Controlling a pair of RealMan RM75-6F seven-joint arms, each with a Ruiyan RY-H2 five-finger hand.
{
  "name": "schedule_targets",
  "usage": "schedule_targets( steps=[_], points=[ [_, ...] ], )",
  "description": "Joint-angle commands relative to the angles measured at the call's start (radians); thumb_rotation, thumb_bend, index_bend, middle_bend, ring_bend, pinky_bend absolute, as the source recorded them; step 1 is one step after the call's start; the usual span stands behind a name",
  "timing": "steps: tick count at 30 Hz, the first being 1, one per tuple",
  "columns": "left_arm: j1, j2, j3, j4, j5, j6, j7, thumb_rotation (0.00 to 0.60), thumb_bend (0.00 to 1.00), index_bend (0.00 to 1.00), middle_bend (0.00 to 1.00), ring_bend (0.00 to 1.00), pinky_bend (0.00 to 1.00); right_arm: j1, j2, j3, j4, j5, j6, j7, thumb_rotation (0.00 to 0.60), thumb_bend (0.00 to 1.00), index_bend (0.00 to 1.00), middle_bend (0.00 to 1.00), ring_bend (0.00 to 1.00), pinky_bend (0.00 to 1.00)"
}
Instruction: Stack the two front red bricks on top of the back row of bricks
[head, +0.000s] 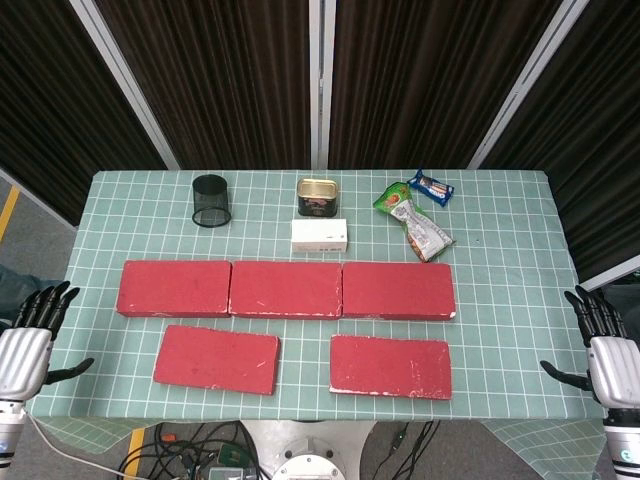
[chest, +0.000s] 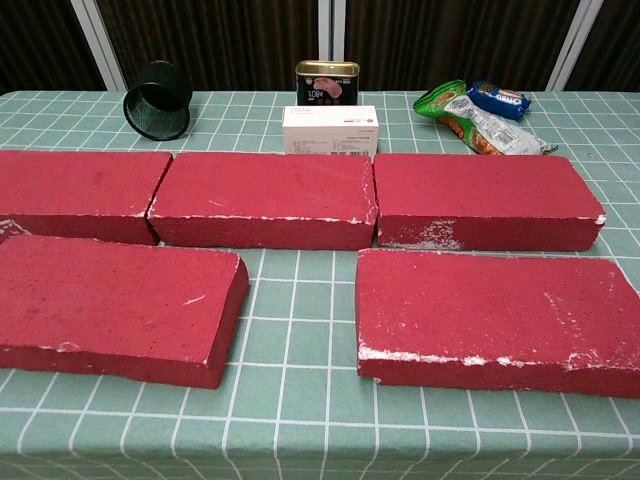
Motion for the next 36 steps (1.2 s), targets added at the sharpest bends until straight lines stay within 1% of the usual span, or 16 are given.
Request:
schedule_targets(
  steps=[1,6,10,15,17,24,27,31,36],
  points=[
    [0.001,0.003,0.001,-0.003,0.002,0.002,0.002,0.600,0.01,0.05,0.00,0.00,0.00,-0.001,0.000,-0.001,0.001,0.000,0.000,0.000,0.600,0.00,0.00,0.00,0.00,0.00],
    [0.000,0.010,0.010,-0.014,0.017,-0.002,-0.002,0.600,0.01,0.05,0.00,0.00,0.00,-0.001,0.002,0.001,0.003,0.002,0.002,0.004,0.600,0.00,0.00,0.00,0.00,0.00],
    [-0.013,0.034,0.031,-0.040,0.053,-0.025,-0.037,0.600,0.01,0.05,0.00,0.00,0.00,0.001,0.008,0.006,0.000,0.003,0.003,0.003,0.600,0.00,0.00,0.00,0.00,0.00],
    [-0.039,0.077,0.060,-0.095,0.094,-0.076,-0.055,0.600,0.01,0.05,0.00,0.00,0.00,0.007,0.025,0.016,-0.024,0.003,0.007,-0.001,0.600,0.00,0.00,0.00,0.00,0.00],
    [-0.055,0.093,0.076,-0.119,0.115,-0.105,-0.081,0.600,0.01,0.05,0.00,0.00,0.00,0.011,0.033,0.022,-0.036,0.004,0.007,-0.006,0.600,0.00,0.00,0.00,0.00,0.00],
    [-0.119,0.117,0.108,-0.185,0.188,-0.197,-0.111,0.600,0.01,0.05,0.00,0.00,0.00,0.022,0.056,0.029,-0.070,0.001,0.001,-0.027,0.600,0.00,0.00,0.00,0.00,0.00],
    [-0.149,0.111,0.117,-0.212,0.196,-0.254,-0.087,0.600,0.01,0.05,0.00,0.00,0.00,0.023,0.064,0.031,-0.078,0.002,0.001,-0.033,0.600,0.00,0.00,0.00,0.00,0.00],
    [-0.183,0.076,0.104,-0.258,0.134,-0.339,-0.012,0.600,0.00,0.05,0.00,0.00,0.00,0.027,0.068,0.035,-0.081,0.010,-0.005,-0.036,0.600,0.00,0.00,0.00,0.00,0.00],
    [-0.218,0.027,0.083,-0.287,0.075,-0.410,0.092,0.600,0.00,0.05,0.00,0.00,0.00,0.028,0.062,0.032,-0.073,0.015,-0.013,-0.032,0.600,0.00,0.00,0.00,0.00,0.00]
  ],
)
